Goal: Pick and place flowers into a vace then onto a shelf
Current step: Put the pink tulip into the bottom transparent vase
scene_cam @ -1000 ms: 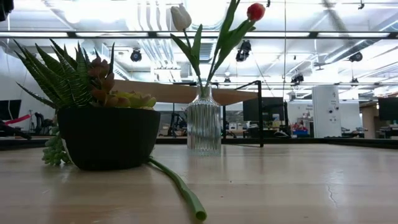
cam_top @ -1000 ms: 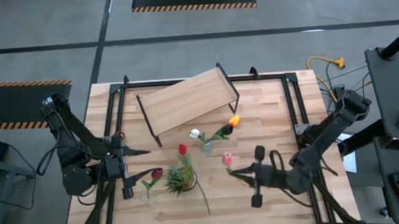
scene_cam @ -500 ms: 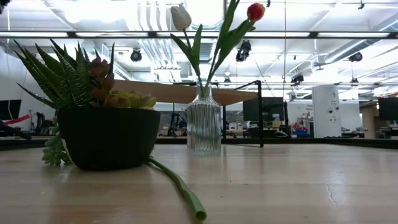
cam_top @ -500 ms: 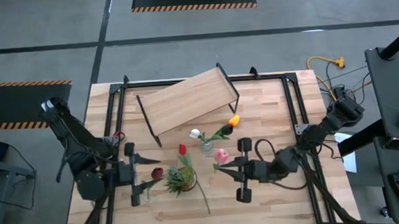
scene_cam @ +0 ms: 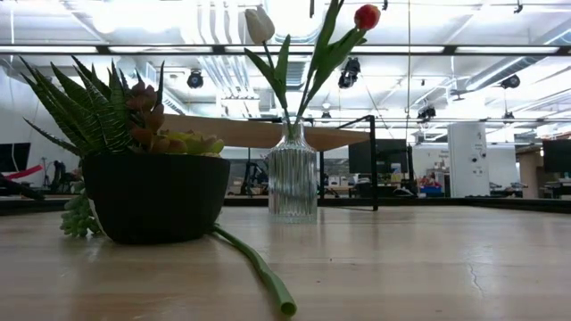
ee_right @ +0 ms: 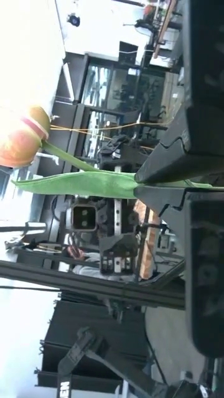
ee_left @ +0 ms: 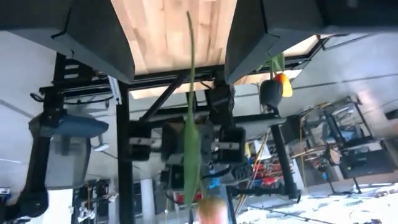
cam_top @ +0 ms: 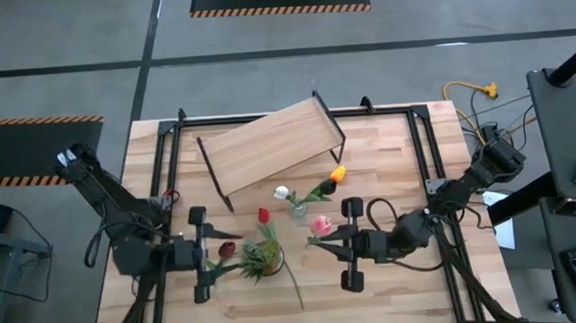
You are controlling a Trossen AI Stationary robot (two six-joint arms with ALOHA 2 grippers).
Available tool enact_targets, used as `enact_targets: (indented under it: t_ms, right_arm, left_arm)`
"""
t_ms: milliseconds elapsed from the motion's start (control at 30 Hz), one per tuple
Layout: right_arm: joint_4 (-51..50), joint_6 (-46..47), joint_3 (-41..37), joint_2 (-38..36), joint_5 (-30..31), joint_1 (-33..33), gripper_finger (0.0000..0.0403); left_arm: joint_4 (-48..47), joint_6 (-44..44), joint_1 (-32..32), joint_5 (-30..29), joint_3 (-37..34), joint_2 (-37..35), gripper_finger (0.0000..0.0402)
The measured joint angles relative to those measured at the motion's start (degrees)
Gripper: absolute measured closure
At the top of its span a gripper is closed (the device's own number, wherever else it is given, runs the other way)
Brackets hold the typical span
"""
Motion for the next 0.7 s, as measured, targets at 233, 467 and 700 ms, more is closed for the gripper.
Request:
enact_targets:
  t_ms: [233,467,700]
  right_arm:
    - [-0.4,-2.1,4.6,0.1,-2.8,-0.7,0.0394]
    - [-5.2,-1.9,8.9,0.5,-2.9,-2.6,0.0394]
    - [-6.5,-0.8,14.1,4.2,-3.2,-4.3,0.0394]
  left_arm:
    - [-0.3,-3.1,9.8,16.3,1.3,0.1,0.0168]
    - [1.4,-3.6,15.3,29.4,2.2,1.2,0.0168]
    - [4.9,0.6,16.1,32.0,2.2,4.0,0.0167]
